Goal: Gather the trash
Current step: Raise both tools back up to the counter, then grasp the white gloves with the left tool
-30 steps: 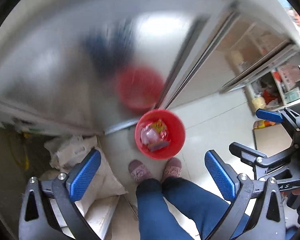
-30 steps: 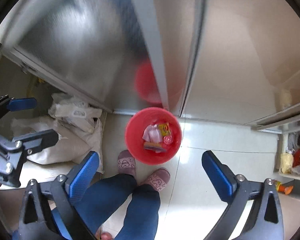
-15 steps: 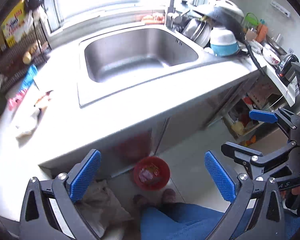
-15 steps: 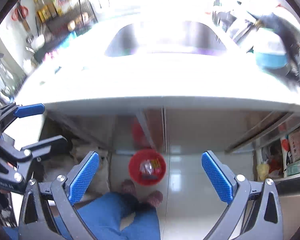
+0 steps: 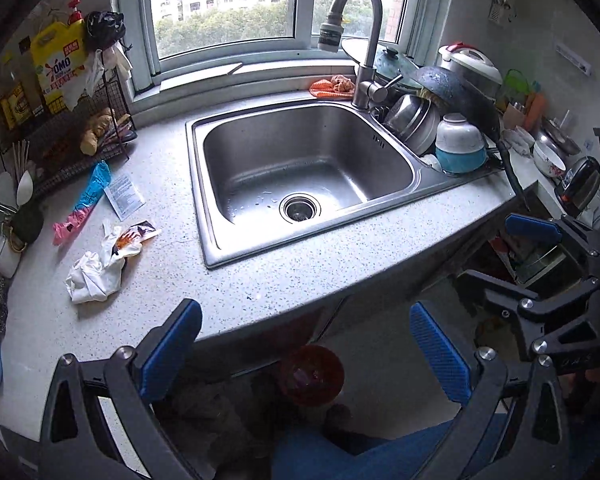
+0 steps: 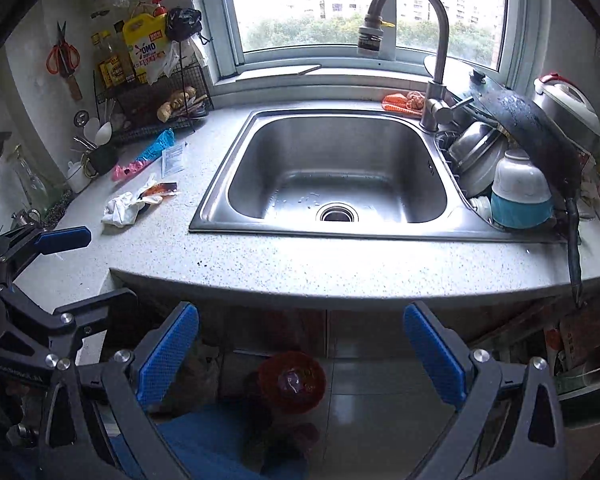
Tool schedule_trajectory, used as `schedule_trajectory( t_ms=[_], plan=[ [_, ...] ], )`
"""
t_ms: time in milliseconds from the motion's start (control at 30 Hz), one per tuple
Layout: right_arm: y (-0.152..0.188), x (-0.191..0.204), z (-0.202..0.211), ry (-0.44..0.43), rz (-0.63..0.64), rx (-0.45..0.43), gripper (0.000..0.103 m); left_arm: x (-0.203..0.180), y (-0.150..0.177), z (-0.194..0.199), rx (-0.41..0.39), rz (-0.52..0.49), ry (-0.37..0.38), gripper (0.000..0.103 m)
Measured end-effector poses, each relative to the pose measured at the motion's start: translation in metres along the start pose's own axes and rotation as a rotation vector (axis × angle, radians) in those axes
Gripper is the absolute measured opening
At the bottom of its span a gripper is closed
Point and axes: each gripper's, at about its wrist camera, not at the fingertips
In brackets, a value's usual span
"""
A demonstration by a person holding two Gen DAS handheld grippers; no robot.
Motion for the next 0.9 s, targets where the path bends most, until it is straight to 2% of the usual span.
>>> schedule_trajectory(
  t_ms=[200,433,533,700,833,900],
  plan=[
    [-0.025,0.029,-0.016,-0.024,0.080,-0.045,0.103,0.033,-0.020,0.009,-0.038,-0.003,-0.038,0.103],
    [-0.071,0.061,-0.034,-0.065,0.149,-0.108,0.103,0.097,-0.036,0.019,-0.044,0.031,-0.094,0.103],
    [-0.089,0.084,-0.044,-0.130,0.193,-0.115,0.103,0.128,-0.041,0.024,-0.054,0.061,-0.119,0.103],
    [-0.117,0.128,-0.069,-0.257,0.235,-0.061,0.103,0.180,-0.045,0.028,-0.023,0.093,-0.157,0.103],
    [-0.132,0.166,-0.093,-0.284,0.302,-0.030,0.103,0.222,-0.044,0.027,0.014,0.135,-0.162,0.103],
    [-0.137,0.184,-0.106,-0.332,0.333,0.003,0.103,0.242,-0.042,0.026,0.025,0.155,-0.167,0.103]
  ],
)
Point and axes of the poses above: each gripper's, at about its wrist camera, not at the fingertips, and z roughly against the way its jaws point, x to its left, y to its underside, and after that the axes turned 13 degrees about y, right-handed
